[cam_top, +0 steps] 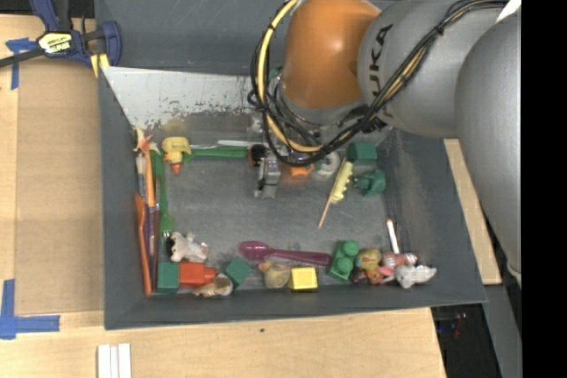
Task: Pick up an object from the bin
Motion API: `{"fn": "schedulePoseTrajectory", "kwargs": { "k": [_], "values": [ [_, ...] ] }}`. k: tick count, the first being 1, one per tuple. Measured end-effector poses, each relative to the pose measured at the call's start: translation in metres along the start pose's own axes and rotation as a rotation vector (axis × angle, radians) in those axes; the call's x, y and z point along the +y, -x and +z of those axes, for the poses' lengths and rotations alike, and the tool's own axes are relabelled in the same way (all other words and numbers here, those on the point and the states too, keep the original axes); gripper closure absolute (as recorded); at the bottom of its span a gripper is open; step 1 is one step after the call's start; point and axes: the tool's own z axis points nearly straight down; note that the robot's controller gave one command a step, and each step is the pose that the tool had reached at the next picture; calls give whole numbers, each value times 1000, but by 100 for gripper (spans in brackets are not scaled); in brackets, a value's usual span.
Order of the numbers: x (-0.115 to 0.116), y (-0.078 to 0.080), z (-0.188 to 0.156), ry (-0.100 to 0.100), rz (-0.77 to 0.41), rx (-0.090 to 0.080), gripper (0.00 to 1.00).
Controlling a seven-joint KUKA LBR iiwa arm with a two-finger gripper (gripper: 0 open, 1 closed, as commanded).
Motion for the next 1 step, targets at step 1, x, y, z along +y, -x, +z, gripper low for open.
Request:
{"fn": "schedulePoseTrajectory", "kwargs": {
  "k": [1],
  "values": [
    [0, 2, -5, 1, 2, -9, 0]
  ]
}}
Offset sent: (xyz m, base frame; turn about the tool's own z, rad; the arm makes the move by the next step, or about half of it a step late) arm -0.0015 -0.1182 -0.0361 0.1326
